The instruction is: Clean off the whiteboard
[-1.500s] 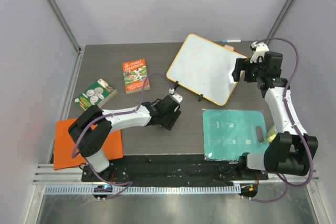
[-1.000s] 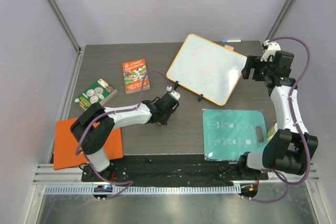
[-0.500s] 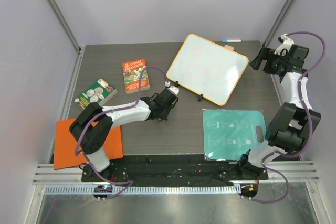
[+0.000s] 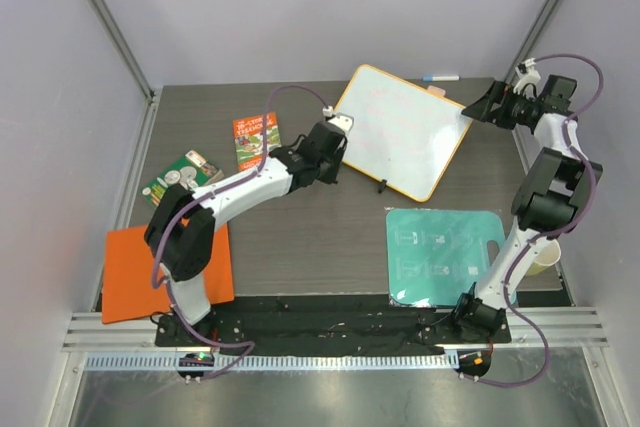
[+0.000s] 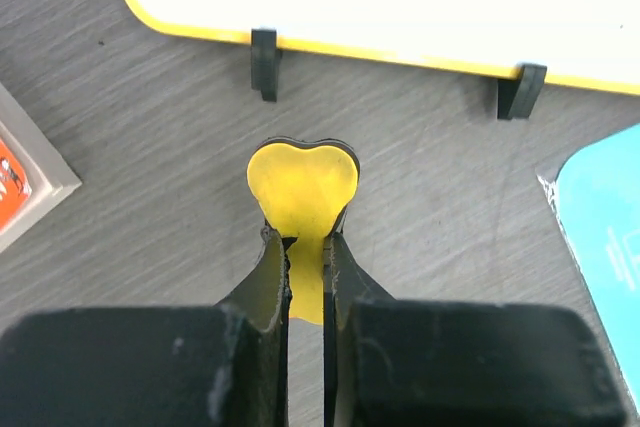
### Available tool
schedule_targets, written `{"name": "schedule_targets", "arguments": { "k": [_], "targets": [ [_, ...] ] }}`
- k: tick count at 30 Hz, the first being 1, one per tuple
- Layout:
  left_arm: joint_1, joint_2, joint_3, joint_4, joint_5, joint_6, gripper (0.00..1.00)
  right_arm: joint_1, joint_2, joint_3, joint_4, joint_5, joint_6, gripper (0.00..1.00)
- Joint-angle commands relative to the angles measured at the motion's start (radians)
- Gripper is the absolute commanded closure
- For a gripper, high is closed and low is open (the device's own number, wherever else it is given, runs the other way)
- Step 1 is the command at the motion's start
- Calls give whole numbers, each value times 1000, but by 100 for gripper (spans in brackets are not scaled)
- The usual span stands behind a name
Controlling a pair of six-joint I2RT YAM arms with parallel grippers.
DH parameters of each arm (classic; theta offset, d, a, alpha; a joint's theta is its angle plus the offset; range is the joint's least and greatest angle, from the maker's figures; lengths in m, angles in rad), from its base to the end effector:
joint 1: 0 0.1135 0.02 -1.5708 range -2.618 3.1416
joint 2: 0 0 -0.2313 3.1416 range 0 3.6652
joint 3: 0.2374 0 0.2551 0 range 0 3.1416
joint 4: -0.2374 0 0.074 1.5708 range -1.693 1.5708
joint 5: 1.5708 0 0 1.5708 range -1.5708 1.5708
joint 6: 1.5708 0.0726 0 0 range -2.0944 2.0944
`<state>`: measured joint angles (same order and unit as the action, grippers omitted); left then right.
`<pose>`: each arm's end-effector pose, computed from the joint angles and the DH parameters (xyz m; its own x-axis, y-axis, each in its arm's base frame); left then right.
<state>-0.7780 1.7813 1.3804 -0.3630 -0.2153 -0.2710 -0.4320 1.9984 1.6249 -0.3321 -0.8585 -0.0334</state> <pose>0.3134 -0.2870 0.1979 -0.6289 0.2525 -0.7354 0.4229 0.9048 -0.0509 0.4418 -0.1432 0.2106 -0.5802 0.2435 -0.7772 -0.2691 0.8434 0.4651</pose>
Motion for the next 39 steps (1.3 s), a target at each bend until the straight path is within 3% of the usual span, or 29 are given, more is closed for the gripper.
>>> {"name": "schedule_targets", "arguments": {
  "k": [1,13,20,25,29,31,35,39],
  "targets": [
    [34,55,115,3,63,26,100,-8,103,128,-4,-128,23,0],
    [69,247,393,-54,93,59,100,-5,212,227,-7,-280,17,6],
    [88,329,529,-70,132,41,100,-2,215,173,-10,-355,1,22],
    [91,356,585,-70,136,44,100,2,203,112,-10,-395,-34,27],
    [91,363,594,-57,120,55,100,13,217,115,-12,-451,-28,43],
    [92,363,591,-45,108,58,100,18,206,105,-13,-462,-45,46],
    [92,365,589,-34,73,61,100,21,186,86,-13,-481,-75,67],
    [95,360,586,-25,63,64,100,21,175,70,-16,-487,-105,79]
  ]
}}
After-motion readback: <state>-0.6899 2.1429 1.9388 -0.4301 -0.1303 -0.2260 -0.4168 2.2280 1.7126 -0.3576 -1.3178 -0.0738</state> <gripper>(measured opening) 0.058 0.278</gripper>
